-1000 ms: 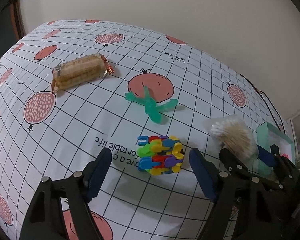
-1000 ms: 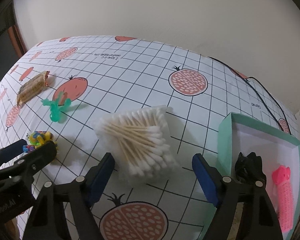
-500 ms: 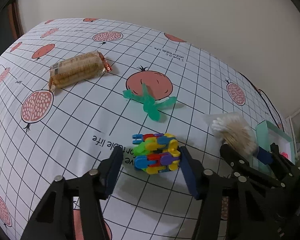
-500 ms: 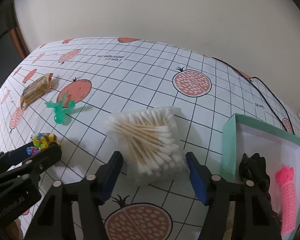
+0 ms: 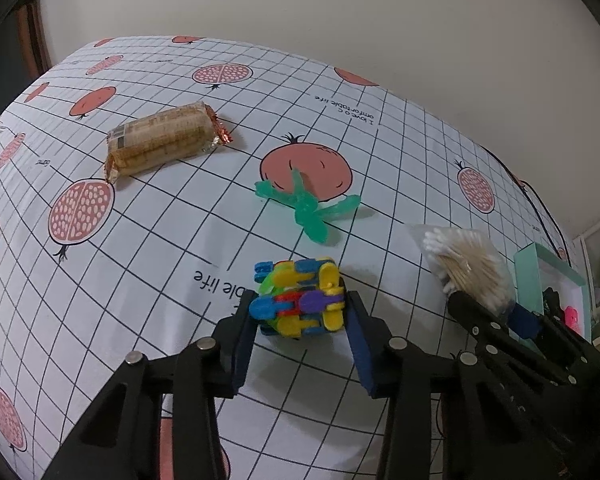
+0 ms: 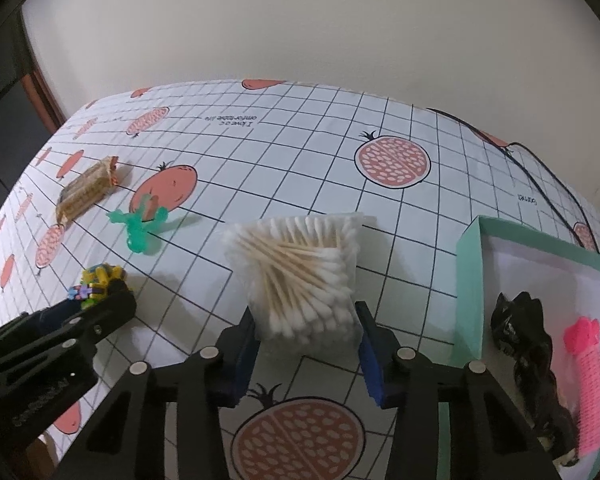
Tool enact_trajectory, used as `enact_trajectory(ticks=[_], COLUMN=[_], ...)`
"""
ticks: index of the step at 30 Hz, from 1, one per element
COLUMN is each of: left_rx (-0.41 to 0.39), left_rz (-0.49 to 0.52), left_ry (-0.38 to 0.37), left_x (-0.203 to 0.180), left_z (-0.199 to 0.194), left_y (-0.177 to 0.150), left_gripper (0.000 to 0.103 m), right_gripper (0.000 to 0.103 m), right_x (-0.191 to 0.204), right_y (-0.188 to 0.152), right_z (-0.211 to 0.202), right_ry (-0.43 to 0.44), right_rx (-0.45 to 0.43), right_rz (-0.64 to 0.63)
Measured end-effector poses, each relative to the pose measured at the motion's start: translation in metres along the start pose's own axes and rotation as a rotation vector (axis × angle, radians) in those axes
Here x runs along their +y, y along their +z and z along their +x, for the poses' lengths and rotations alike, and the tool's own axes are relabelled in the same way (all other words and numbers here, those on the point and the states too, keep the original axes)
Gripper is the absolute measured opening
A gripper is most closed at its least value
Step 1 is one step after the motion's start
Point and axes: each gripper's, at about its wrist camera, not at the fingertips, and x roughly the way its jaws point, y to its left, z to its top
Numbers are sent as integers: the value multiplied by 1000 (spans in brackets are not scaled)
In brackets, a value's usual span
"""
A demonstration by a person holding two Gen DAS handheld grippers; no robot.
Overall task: Organize objects
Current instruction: 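Lift the cotton swab bag and block toy off the table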
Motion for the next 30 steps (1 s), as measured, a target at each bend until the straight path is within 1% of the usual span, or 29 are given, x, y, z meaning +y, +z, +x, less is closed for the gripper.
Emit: enact_trajectory(ticks=[16,30], left_rx=[10,-25], left_rz=[-51,-44], left_ry=[20,16], left_x=[13,2], left_z=[-5,-27], left_y=[0,5], left_gripper=[44,44], right_gripper=[41,39], right_x=[-2,0], right_y=[-11,-18], right_z=[-21,-51], right_ry=[54,79], right_rx=[-39,-85], right_rz=[91,124])
